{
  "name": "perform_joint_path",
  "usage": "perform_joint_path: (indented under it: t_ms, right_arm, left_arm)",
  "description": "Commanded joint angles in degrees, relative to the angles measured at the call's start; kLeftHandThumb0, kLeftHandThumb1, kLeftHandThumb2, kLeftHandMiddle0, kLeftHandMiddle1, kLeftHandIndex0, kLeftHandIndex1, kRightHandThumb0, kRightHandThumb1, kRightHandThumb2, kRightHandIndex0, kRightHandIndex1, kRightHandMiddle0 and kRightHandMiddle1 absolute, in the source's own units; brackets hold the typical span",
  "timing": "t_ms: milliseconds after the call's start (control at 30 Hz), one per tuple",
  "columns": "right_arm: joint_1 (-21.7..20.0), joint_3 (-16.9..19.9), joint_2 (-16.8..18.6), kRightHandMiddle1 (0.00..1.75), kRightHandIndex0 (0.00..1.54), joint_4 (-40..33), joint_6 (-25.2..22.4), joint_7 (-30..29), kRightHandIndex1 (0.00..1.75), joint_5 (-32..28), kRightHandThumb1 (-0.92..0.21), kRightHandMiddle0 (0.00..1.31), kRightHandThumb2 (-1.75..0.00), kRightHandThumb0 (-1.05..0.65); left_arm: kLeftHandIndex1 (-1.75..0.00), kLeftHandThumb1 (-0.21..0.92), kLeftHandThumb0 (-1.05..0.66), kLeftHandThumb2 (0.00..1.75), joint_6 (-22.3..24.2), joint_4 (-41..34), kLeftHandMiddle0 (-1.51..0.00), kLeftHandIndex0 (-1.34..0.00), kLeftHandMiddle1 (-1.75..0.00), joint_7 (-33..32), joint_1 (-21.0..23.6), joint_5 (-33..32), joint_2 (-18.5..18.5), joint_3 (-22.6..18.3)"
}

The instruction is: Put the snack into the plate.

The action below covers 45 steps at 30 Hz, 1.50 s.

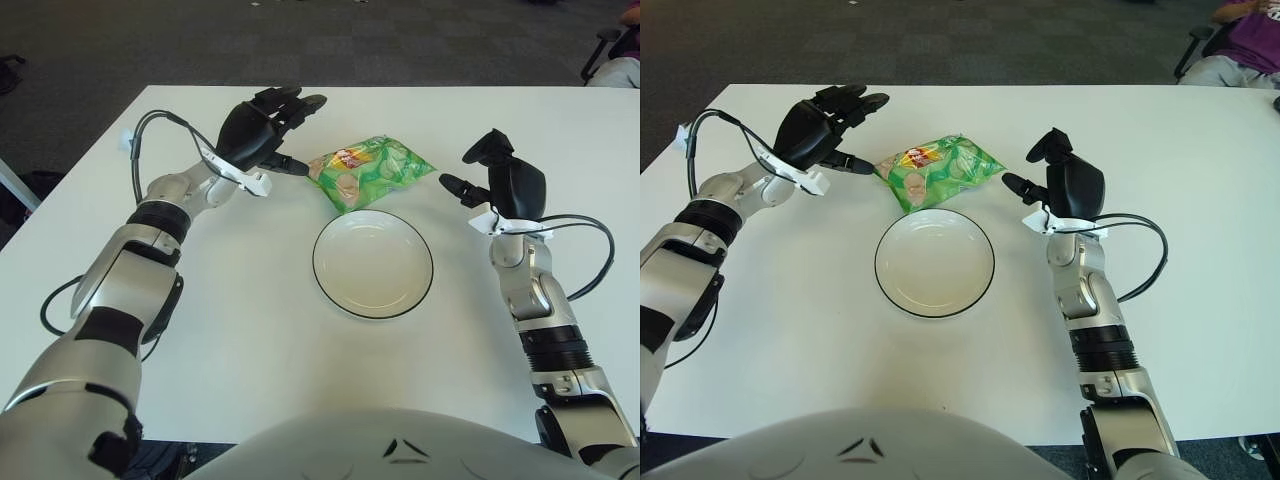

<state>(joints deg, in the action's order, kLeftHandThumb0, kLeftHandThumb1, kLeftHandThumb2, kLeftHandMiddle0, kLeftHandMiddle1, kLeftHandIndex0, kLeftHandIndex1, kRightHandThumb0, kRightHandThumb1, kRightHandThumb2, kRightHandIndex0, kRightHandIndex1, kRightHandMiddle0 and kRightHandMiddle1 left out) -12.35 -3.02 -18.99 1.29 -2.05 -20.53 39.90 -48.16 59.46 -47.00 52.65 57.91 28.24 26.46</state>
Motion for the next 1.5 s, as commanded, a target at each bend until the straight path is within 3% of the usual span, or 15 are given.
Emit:
perform_joint_path:
  t_ms: [0,167,433,767,1133,1467]
  right_arm:
    - [-0.69,-0.29,-0.12,1.59,0.71,-0.35,-0.49,-0.22,0.35,0.72,-0.92,0.34,-0.38,-0.35]
    - [-0.72,-0.57,-0.01,1.59,0.71,-0.55,-0.82,-0.28,0.35,0.82,-0.92,0.34,-0.38,-0.35]
    - [-0.89,-0.98,0.04,1.59,0.71,-0.84,-1.39,-0.29,0.35,0.86,-0.92,0.34,-0.38,-0.35]
    - [-0.95,-1.25,0.11,1.59,0.71,-1.16,-1.83,-0.26,0.35,0.93,-0.92,0.34,-0.38,-0.35]
    - [-1.28,-1.36,0.08,1.59,0.71,-0.71,-1.86,-0.38,0.35,0.86,-0.92,0.34,-0.38,-0.35]
    - [-1.87,-1.32,-0.06,1.59,0.71,0.21,-1.66,-0.49,0.35,0.67,-0.92,0.34,-0.38,-0.35]
  left_arm:
    - [-0.09,0.83,-0.59,0.00,1.36,1.13,-0.41,-0.30,0.00,-0.99,2.67,1.70,1.65,2.51]
    - [-0.03,0.81,-0.67,0.00,1.50,2.02,-0.26,-0.20,0.00,-0.15,3.75,2.21,2.06,5.05]
    - [-0.01,0.81,-0.73,0.00,-0.79,3.82,-0.14,-0.17,0.00,5.14,5.45,2.66,2.57,9.50]
    - [-0.01,0.84,-0.80,0.01,-2.10,6.24,-0.13,-0.17,0.00,10.68,6.23,2.75,2.43,13.72]
    - [-0.01,0.83,-0.84,0.00,-3.19,7.64,-0.11,-0.18,0.00,16.04,5.26,1.23,1.19,15.02]
    - [-0.01,0.82,-0.87,0.00,0.82,10.09,-0.10,-0.18,0.00,13.27,3.06,1.94,-2.66,16.70]
